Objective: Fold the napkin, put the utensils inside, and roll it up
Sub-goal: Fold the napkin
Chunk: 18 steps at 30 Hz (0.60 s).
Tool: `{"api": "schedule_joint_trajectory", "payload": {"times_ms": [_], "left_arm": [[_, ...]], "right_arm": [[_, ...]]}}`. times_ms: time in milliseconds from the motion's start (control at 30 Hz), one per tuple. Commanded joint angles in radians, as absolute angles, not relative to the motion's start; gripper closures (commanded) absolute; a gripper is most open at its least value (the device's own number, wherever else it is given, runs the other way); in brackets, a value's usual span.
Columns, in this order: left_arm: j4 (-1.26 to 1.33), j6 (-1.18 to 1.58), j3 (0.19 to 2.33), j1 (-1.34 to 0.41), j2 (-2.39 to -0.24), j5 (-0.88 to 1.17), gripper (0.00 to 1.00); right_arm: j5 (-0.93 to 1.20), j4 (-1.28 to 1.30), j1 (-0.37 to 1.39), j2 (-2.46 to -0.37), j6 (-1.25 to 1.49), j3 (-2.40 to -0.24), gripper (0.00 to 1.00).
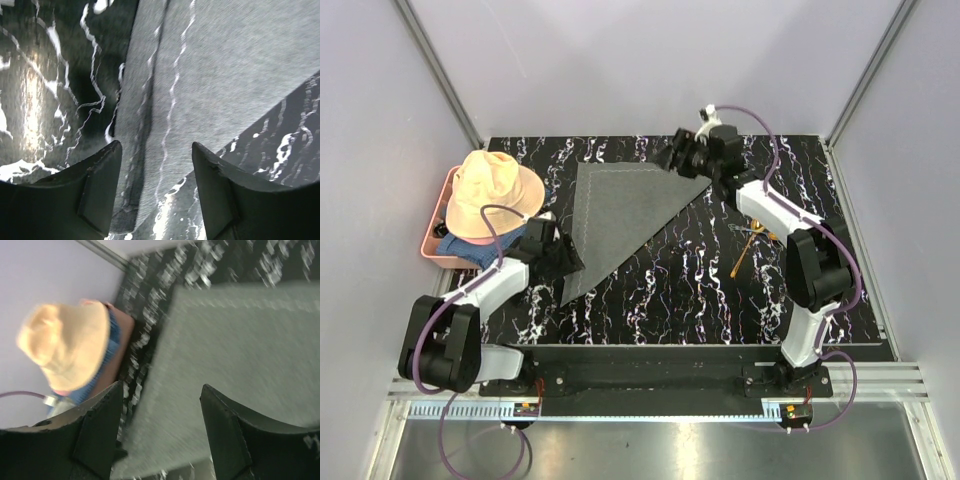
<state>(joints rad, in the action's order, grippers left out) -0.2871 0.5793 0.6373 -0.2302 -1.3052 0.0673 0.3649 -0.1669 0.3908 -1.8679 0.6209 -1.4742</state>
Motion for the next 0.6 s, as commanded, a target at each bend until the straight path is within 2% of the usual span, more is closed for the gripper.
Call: {"api": "schedule_joint_trajectory", "payload": {"times_ms": [0,367,467,500,567], "left_arm": [[-0.236,0.592,0.603,-0.235,-1.313,0.04,0.42],[-0.107,0.632,0.545,-0.235,-1.336,0.112,0.54],[-0.084,0.644,0.537,-0.235,-1.348,0.126,0.66],[-0.08,0.646,0.538,-0.235,-1.35,0.123,0.77],[-0.08,0.647,0.537,-0.235,-1.344,0.103,0.89]], "right_arm": [[0.319,-0.058,0.374,-1.809,0.555,-1.362,0.28],[0.242,0.024,0.324,-1.861,0.584,-1.299,0.28],[0.23,0.041,0.293,-1.874,0.575,-1.301,0.27],[0.229,0.044,0.284,-1.881,0.572,-1.301,0.27],[0.232,0.052,0.256,-1.896,0.569,-1.307,0.27]]}}
